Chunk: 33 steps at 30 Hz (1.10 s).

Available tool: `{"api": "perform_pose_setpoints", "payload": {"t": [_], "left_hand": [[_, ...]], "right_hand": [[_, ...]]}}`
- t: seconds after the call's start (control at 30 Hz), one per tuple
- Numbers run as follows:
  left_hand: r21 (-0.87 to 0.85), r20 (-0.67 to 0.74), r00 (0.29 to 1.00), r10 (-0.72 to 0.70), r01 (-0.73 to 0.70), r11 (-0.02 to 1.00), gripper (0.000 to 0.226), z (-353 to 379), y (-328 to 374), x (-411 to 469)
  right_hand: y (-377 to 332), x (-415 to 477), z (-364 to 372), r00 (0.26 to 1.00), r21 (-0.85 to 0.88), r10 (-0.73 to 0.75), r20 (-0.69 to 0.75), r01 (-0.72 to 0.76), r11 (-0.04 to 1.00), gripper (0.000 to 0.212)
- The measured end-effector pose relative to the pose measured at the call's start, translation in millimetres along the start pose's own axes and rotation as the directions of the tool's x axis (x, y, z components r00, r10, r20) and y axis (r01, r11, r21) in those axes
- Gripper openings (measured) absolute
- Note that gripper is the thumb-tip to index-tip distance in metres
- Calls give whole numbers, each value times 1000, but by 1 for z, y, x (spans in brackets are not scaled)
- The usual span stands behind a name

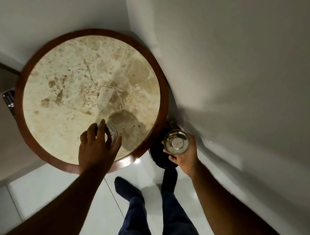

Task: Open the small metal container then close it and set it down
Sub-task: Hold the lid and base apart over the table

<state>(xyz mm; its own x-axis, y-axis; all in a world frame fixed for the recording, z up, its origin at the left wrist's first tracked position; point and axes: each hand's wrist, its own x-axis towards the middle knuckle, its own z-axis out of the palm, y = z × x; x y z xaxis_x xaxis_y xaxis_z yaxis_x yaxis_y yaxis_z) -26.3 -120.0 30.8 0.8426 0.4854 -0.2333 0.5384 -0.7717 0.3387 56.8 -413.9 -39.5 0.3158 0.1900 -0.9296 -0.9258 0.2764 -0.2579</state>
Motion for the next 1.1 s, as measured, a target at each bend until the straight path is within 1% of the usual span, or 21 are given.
{"api": "perform_pose_setpoints", "payload": {"t": [0.1, 0.23, 0.4, 0.67, 0.77, 0.93, 1.03, 1.07, 1.1], "left_hand": [[9, 4, 1000, -31, 31, 999, 86, 15, -4, -4], [1, 9, 997, -74, 74, 997, 87, 26, -9, -6], [-6, 22, 997, -77, 77, 997, 84, 32, -13, -5], [-15, 30, 997, -68, 69, 998, 85, 37, -15, -1], [-25, 39, 997, -63, 64, 998, 84, 40, -15, -4], [-23, 42, 997, -63, 64, 998, 82, 41, -15, -12], [-28, 43, 997, -65, 66, 997, 83, 40, -15, -16], [-31, 42, 997, -65, 67, 997, 83, 39, -14, -17], [-33, 41, 997, -66, 67, 997, 83, 39, -14, -18]], "right_hand": [[10, 13, -12, 997, -2, 26, -72, -26, 1000, 78], [19, 22, -25, 991, -5, 1, -134, -2, 1000, 65], [29, 32, -37, 982, 71, -5, -191, 18, 997, 59], [32, 56, -30, 982, 94, 2, -190, 16, 995, 68], [31, 63, -33, 981, 83, -14, -192, 31, 996, 67], [34, 71, -39, 974, 19, -45, -221, 51, 999, 67], [32, 72, -31, 965, -44, -72, -252, 63, 997, 62], [32, 72, -27, 957, -129, -114, -268, 81, 988, 59], [33, 71, -23, 939, -288, -201, -280, 118, 950, 56]]}}
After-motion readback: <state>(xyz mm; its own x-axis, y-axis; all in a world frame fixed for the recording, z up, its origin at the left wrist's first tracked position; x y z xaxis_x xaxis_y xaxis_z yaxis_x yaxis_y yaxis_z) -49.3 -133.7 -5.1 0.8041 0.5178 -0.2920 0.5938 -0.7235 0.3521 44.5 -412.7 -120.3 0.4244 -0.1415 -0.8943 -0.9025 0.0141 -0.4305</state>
